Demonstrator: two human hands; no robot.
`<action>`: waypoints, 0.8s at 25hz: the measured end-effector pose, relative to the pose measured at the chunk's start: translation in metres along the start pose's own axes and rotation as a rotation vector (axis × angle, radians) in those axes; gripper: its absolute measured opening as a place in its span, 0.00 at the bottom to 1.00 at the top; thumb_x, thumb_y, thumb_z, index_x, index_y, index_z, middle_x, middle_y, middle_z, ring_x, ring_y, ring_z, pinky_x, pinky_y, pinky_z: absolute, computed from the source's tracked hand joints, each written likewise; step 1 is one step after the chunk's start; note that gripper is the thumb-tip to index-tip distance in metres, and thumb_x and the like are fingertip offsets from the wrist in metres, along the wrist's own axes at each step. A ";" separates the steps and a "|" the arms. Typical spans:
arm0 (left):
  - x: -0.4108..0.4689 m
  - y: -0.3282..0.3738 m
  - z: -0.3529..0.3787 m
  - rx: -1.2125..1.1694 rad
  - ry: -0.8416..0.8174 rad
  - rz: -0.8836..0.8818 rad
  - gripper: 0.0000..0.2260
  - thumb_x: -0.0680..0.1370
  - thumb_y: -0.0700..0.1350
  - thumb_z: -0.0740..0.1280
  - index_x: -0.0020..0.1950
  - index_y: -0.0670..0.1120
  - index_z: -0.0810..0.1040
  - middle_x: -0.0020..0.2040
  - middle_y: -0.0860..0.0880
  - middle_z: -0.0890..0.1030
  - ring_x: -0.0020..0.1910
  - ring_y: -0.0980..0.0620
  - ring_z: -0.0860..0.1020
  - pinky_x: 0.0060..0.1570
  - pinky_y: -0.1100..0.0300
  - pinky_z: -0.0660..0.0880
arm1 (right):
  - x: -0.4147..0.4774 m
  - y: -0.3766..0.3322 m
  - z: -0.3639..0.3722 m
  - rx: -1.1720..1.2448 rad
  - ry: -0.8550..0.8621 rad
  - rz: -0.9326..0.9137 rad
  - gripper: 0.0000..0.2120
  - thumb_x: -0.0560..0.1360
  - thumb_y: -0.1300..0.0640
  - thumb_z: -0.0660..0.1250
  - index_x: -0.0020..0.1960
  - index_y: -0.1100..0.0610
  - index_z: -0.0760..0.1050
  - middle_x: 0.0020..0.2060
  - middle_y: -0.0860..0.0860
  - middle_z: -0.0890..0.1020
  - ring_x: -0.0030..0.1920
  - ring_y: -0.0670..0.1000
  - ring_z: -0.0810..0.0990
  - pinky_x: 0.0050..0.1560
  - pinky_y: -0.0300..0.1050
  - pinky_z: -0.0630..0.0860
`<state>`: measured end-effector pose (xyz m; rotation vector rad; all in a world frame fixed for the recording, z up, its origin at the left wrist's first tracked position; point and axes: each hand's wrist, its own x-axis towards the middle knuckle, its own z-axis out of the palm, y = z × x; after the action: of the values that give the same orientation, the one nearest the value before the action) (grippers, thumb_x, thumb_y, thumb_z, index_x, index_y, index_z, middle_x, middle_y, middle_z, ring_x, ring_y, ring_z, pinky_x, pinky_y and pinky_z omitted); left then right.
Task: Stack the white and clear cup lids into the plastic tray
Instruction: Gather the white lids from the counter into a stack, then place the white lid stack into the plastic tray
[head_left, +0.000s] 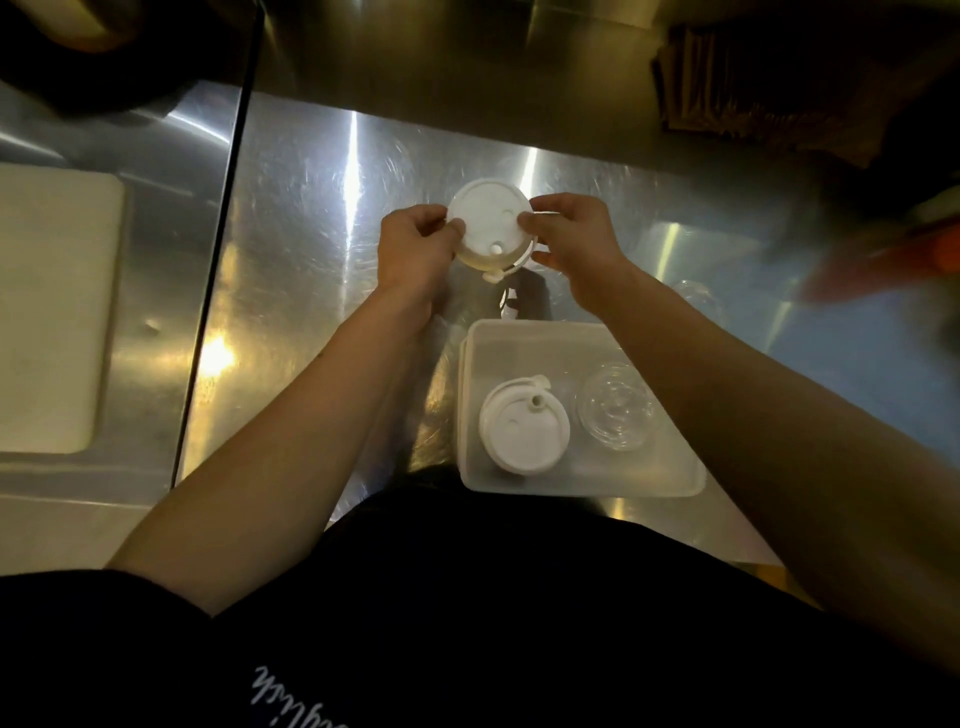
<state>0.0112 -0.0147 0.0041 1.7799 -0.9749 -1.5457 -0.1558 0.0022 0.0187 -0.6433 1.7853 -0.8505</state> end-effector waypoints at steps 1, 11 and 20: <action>-0.006 0.002 0.002 0.000 -0.002 0.020 0.18 0.72 0.45 0.71 0.60 0.42 0.80 0.56 0.46 0.84 0.55 0.50 0.82 0.59 0.50 0.79 | -0.006 -0.001 -0.005 0.011 0.000 -0.018 0.16 0.74 0.62 0.71 0.61 0.63 0.77 0.58 0.60 0.81 0.58 0.58 0.80 0.50 0.45 0.79; -0.080 0.001 0.000 0.009 -0.075 0.148 0.13 0.76 0.40 0.68 0.59 0.41 0.81 0.55 0.45 0.84 0.54 0.50 0.82 0.58 0.51 0.80 | -0.078 0.017 -0.039 0.014 0.009 -0.185 0.16 0.74 0.58 0.72 0.61 0.59 0.77 0.53 0.56 0.83 0.54 0.53 0.83 0.49 0.44 0.81; -0.137 -0.028 -0.012 0.182 -0.184 0.201 0.17 0.75 0.45 0.68 0.64 0.50 0.78 0.57 0.45 0.81 0.56 0.48 0.80 0.56 0.47 0.80 | -0.142 0.059 -0.061 -0.027 0.022 -0.175 0.16 0.74 0.54 0.72 0.61 0.57 0.78 0.50 0.51 0.83 0.51 0.48 0.82 0.48 0.42 0.83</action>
<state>0.0186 0.1141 0.0601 1.6192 -1.3785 -1.5532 -0.1662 0.1600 0.0662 -0.8195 1.7812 -0.9557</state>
